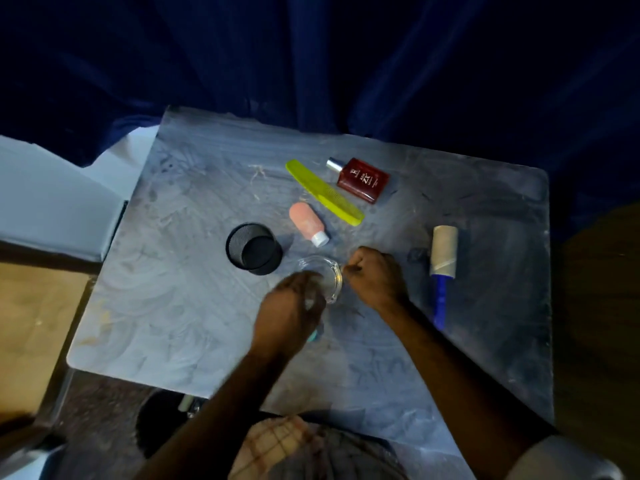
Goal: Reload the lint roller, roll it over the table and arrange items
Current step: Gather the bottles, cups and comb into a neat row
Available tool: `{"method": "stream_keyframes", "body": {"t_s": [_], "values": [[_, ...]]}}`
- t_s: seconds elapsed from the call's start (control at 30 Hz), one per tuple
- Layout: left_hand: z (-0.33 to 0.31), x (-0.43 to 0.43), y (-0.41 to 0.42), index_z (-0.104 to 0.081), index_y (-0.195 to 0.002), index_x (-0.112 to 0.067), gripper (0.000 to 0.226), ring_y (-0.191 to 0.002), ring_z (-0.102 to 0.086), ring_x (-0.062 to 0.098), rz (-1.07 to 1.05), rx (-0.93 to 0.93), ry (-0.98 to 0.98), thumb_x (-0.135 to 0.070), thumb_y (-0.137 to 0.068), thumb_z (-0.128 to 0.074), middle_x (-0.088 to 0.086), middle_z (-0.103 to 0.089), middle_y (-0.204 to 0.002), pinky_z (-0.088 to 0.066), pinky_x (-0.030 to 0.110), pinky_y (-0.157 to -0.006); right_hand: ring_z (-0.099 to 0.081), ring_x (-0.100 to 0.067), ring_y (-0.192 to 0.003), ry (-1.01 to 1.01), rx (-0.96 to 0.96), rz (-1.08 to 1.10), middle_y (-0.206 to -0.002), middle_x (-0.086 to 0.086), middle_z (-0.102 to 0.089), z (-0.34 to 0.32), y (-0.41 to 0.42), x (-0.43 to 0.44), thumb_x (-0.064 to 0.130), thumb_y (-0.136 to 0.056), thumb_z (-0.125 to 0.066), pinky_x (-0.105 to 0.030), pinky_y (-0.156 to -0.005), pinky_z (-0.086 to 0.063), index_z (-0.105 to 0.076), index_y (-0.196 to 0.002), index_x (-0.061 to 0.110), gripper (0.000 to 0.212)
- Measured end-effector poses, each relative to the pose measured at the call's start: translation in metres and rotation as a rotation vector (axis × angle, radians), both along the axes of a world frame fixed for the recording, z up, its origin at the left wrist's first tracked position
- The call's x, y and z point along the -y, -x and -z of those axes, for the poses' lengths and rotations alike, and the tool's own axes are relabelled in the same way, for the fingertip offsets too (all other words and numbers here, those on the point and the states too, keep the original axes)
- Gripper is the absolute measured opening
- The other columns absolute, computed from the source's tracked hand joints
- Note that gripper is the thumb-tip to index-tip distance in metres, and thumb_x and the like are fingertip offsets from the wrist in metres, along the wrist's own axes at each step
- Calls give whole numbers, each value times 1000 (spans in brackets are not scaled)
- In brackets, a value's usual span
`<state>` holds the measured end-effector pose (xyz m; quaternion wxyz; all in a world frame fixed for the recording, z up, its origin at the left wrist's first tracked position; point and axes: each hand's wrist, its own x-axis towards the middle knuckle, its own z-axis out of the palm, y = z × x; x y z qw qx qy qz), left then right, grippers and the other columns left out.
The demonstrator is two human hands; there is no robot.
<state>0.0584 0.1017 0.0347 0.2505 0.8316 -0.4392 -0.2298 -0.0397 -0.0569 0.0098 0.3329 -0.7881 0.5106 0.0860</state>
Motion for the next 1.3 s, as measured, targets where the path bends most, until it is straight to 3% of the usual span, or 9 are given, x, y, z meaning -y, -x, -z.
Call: {"method": "stream_keyframes", "body": {"t_s": [0.17,0.33,0.53,0.7,0.8,1.0,1.2,1.3], "values": [[3,8,-37,-61,-136,-18,38,-102,-73,35,14,176,-231,-25,-98,-61,12,-69,-126,-62,45,-78,-67,-32,-106,44,-27,-28,-103,-7,-74,10,-7,-27,40,-84,-68,-37,-86,-53,-64,-94,15,27],[18,16,-40,-54,-141,-15,42,-111,-70,36,128,186,-302,-20,-99,-56,12,-65,-134,-59,46,-82,-67,-32,-108,38,-65,37,-105,-7,-74,13,-8,-34,37,-82,-67,-38,-88,-53,-63,-96,17,24],[29,14,-51,-49,-148,-19,52,-108,-71,37,138,141,-275,-23,-97,-58,12,-65,-133,-58,46,-82,-69,-34,-95,53,-20,137,-92,-8,-75,16,-11,-42,30,-79,-67,-40,-80,-57,-62,-85,12,20],[12,9,-50,-52,-150,-15,56,-127,-61,33,138,35,-70,-22,-96,-64,10,-61,-143,-54,42,-97,-73,-33,-84,76,39,200,-80,-10,-75,-9,-6,-35,26,-82,-68,-44,-78,-59,-61,-78,10,18],[-19,9,-56,-55,-149,-14,55,-123,-63,31,104,15,111,-22,-96,-66,10,-64,-138,-58,42,-97,-73,-31,-75,114,111,212,-72,-8,-73,-46,-7,-24,24,-82,-69,-48,-74,-59,-61,-75,10,18],[-86,14,-112,-63,-142,-20,47,-115,-66,17,-80,-83,498,-21,-95,-68,-3,-64,-132,-63,33,-91,-72,-16,-57,166,417,181,-65,3,-72,-128,-62,3,43,-69,-63,-50,-65,-62,-67,-80,21,25],[-80,7,-223,-70,-124,-37,38,-116,-68,1,-401,-162,599,-28,-88,-79,-19,-73,-121,-64,34,-93,-71,-19,-49,26,538,79,-55,-8,-68,-108,-201,13,28,-70,-67,-55,-60,-61,-61,-78,14,18],[-42,1,-279,-75,-120,-28,37,-104,-71,-7,-504,-189,487,-29,-85,-86,-18,-76,-111,-61,15,-88,-75,-26,-60,-66,433,24,-63,-11,-72,-72,-271,10,20,-74,-70,-53,-67,-64,-65,-73,10,12]]}}
